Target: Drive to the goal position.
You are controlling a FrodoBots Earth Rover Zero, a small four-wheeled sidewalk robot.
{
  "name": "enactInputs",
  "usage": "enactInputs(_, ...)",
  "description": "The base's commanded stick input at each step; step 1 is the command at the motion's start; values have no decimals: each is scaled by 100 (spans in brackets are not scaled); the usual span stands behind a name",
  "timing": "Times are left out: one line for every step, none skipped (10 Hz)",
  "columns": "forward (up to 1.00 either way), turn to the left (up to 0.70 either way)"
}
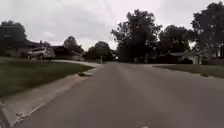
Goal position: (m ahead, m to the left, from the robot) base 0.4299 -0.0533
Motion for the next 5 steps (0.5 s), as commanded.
enactInputs(70,-34)
enactInputs(70,-19)
enactInputs(70,-4)
enactInputs(70,0)
enactInputs(70,0)
